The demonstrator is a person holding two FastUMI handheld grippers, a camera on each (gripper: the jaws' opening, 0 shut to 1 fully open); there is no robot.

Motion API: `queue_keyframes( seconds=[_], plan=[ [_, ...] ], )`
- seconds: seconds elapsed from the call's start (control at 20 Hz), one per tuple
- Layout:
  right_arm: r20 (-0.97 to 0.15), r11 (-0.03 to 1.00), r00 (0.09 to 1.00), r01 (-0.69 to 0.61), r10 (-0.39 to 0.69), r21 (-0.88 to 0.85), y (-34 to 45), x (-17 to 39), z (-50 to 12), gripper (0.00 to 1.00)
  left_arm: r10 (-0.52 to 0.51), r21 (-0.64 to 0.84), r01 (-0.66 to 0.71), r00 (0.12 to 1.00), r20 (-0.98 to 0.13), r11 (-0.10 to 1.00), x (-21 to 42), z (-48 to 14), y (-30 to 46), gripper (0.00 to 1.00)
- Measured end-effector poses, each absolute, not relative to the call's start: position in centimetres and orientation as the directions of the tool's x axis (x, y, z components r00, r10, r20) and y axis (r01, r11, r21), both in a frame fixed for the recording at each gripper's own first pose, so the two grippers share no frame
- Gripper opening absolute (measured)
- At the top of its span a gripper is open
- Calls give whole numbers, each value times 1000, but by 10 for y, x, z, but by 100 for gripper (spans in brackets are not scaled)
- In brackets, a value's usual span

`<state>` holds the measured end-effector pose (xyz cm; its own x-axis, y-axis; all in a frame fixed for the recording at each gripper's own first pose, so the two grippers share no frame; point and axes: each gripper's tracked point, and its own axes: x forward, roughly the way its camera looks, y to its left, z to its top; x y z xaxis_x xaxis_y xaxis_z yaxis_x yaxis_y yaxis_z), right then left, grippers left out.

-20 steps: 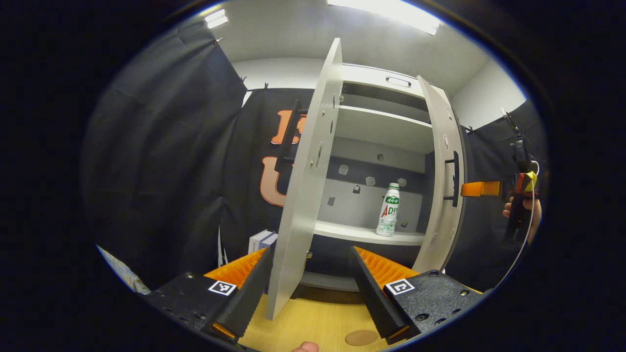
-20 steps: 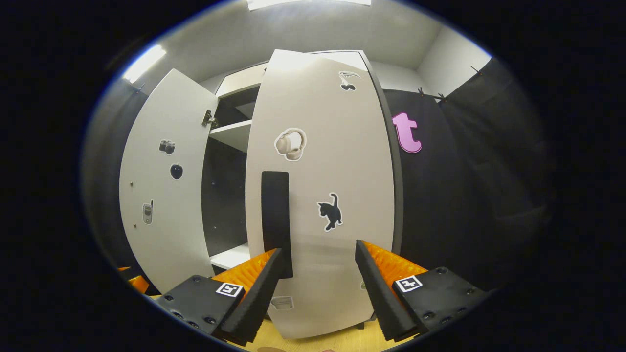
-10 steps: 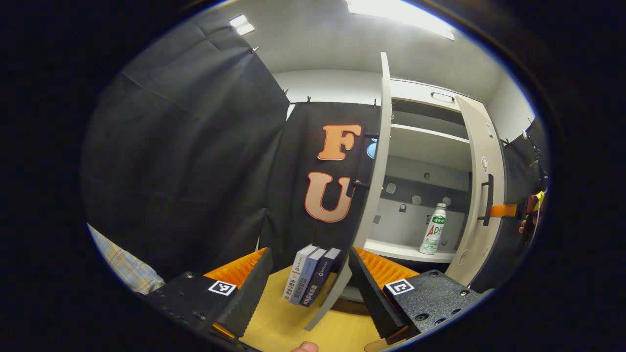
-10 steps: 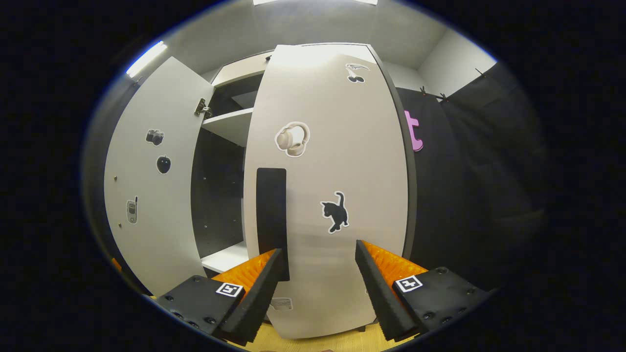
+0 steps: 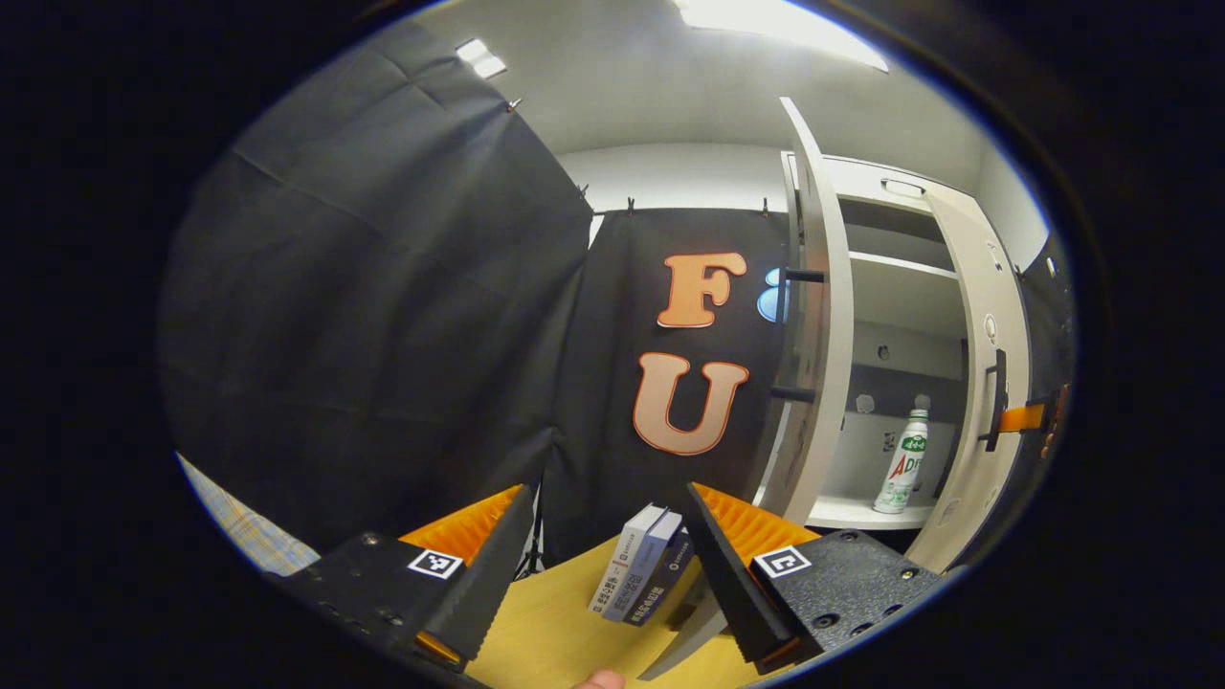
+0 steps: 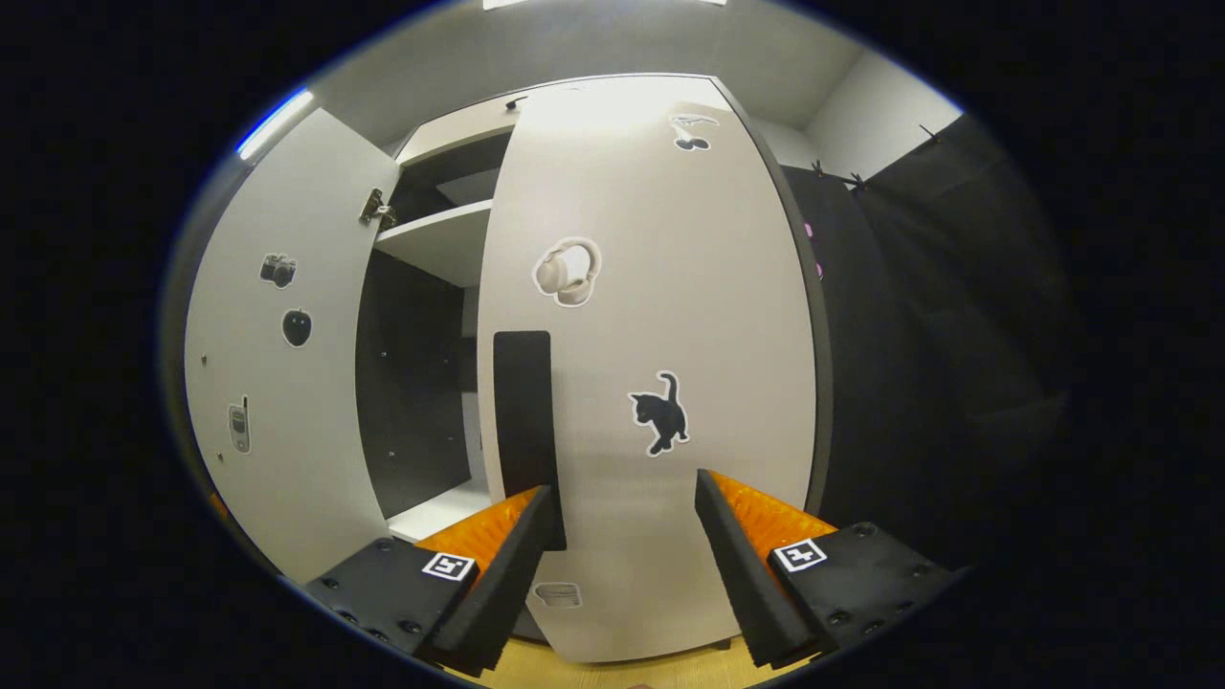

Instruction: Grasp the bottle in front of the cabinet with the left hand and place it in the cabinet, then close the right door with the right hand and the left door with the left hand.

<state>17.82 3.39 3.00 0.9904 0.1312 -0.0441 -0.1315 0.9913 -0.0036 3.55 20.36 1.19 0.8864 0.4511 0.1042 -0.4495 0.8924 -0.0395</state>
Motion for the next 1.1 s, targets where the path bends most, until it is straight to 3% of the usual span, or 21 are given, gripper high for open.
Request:
queue_keyframes(
  seconds=[0.45,0.55,0.6,0.65,1.1],
  plan=[
    [-11,993,994,-105,105,-47,-26,119,51,97,442,33,-446,893,78,895,69,-2,193,96],
    [-3,993,995,-100,100,-67,-39,109,55,97,441,70,-448,892,97,891,69,2,188,91],
    [-5,993,996,-94,93,-78,-46,105,55,97,435,83,-443,895,98,893,70,2,185,99],
    [-12,993,996,-88,87,-84,-52,102,54,97,430,91,-438,898,95,895,71,3,184,94],
    [-88,996,992,-87,86,-8,-99,90,31,97,399,56,-402,915,60,914,71,-5,131,93]
  ],
)
